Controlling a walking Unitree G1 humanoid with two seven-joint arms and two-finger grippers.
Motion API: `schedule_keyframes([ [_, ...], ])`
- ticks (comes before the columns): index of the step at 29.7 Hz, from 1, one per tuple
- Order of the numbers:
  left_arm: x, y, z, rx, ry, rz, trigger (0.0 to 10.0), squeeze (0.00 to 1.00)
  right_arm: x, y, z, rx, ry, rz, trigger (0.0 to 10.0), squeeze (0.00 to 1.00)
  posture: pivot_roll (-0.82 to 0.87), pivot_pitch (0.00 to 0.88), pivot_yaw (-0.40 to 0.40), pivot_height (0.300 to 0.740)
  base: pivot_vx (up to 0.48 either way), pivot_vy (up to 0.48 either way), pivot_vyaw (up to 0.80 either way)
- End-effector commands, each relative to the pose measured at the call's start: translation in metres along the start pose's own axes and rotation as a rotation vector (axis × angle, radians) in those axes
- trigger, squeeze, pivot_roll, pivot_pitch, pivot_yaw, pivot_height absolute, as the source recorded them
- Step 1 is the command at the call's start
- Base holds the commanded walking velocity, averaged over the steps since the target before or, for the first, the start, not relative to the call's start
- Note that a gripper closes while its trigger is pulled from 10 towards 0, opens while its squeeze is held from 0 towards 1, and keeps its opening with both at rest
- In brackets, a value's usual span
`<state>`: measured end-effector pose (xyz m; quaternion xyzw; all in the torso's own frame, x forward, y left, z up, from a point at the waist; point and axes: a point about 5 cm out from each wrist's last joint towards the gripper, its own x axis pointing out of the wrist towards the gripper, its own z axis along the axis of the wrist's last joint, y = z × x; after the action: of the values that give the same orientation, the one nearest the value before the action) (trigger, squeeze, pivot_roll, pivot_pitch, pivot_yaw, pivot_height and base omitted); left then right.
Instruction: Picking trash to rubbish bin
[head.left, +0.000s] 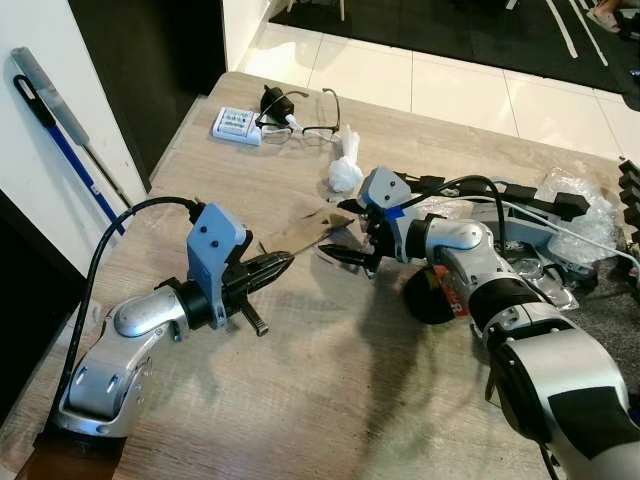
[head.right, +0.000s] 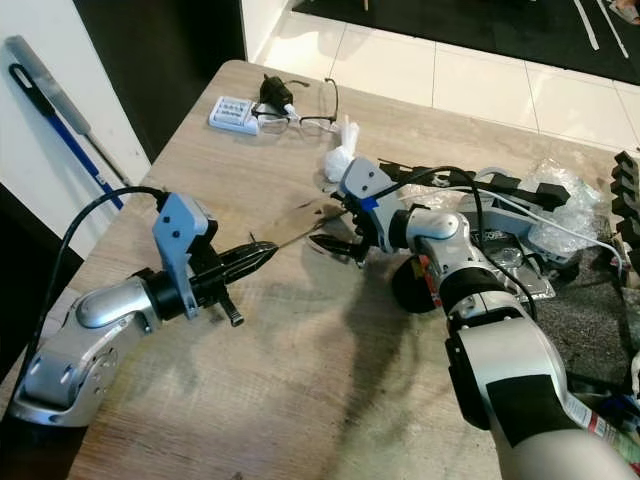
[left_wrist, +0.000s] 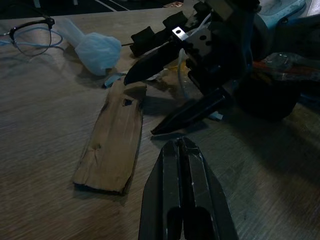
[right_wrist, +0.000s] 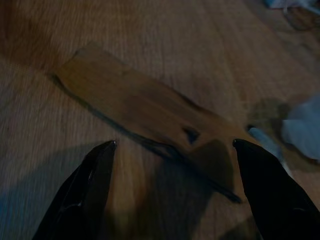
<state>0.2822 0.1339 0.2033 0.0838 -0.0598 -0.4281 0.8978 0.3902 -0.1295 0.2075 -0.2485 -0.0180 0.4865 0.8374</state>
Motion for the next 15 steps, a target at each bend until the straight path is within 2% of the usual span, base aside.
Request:
schedule_keyframes([
  [1,-0.002,-0.004,-0.002,0.007,0.013,-0.015,10.0,0.00,0.002,0.012,-0.015,0.026,0.069,0.065,10.0,0.00,0.01,0.326,-0.094,0.740,0.000,0.000,0.00],
  [6,-0.002,-0.005,-0.003,0.006,0.015,-0.012,10.0,0.00,0.003,0.016,-0.019,0.050,0.110,0.126,10.0,0.00,0.01,0.327,-0.098,0.740,0.000,0.000,0.00],
  [10,-0.002,-0.006,-0.004,0.003,0.021,-0.008,10.0,0.00,0.001,0.020,-0.025,0.115,0.150,0.196,10.0,0.00,0.01,0.327,-0.099,0.740,0.000,0.000,0.00],
  [11,-0.002,-0.006,-0.004,0.001,0.024,-0.001,10.0,0.00,0.000,0.021,-0.025,0.171,0.143,0.221,10.0,0.00,0.01,0.329,-0.101,0.740,0.000,0.000,0.00],
  [13,-0.002,-0.006,-0.005,0.001,0.026,0.001,10.0,0.00,0.000,0.022,-0.025,0.187,0.144,0.238,10.0,0.00,0.01,0.329,-0.101,0.740,0.000,0.000,0.00],
  [15,-0.002,-0.006,-0.005,0.001,0.026,0.004,10.0,0.00,0.000,0.023,-0.026,0.225,0.145,0.246,8.3,0.00,0.01,0.332,-0.101,0.740,0.000,0.000,0.00],
])
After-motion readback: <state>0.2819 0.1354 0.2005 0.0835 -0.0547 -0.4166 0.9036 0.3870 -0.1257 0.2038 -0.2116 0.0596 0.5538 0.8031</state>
